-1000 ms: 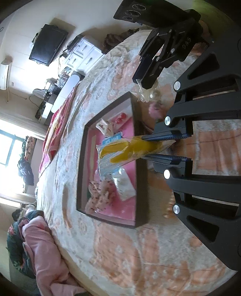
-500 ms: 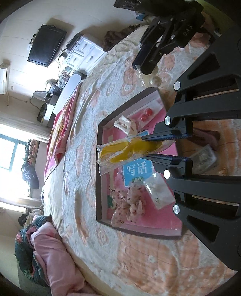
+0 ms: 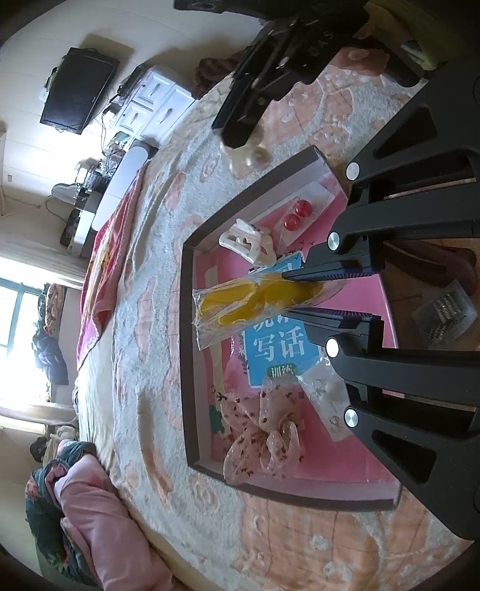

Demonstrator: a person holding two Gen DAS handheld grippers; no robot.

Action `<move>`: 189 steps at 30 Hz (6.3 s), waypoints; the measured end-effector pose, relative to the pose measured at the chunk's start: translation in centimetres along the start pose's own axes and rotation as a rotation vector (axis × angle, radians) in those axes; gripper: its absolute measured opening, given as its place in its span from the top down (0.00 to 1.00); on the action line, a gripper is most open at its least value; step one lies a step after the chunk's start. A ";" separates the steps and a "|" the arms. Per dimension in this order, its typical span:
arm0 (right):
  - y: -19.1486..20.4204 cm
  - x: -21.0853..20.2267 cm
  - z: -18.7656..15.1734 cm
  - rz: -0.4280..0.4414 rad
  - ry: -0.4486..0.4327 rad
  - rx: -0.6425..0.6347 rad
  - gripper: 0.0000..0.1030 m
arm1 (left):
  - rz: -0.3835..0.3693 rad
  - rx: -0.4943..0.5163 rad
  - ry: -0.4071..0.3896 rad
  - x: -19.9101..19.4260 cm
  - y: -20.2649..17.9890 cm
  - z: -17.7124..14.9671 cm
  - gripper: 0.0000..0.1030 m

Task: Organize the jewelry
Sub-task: 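Carry the bangle bag into the tray with the left tool while the right carries the pearl bag in, then open both tools to release the bags and withdraw from the tray, then grasp the silver hairpin card with the left tool while the right grasps the pink fluffy clip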

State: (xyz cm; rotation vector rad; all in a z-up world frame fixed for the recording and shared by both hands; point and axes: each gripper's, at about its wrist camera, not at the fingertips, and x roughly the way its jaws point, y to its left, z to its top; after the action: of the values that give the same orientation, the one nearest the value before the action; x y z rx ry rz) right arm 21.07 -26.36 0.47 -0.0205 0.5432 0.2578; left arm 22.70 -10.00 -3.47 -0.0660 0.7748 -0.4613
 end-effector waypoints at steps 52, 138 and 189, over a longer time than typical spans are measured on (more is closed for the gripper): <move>-2.7 4.1 -1.2 -0.059 0.071 0.083 0.31 | -0.027 0.017 0.093 3.8 0.2 -1.7 0.82; 6.4 -6.1 -7.6 0.045 0.041 -0.067 0.11 | 0.193 -0.046 -0.100 -9.7 2.2 -7.4 0.11; 4.5 -0.2 -9.3 0.119 0.231 0.029 0.67 | 0.062 -0.027 0.098 -2.1 0.9 -7.7 0.83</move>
State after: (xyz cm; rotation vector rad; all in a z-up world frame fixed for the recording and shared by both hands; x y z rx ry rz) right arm 15.08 -22.84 -7.23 0.0105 0.7789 0.3661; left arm 16.39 -7.43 -7.84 -0.0442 0.8773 -0.3978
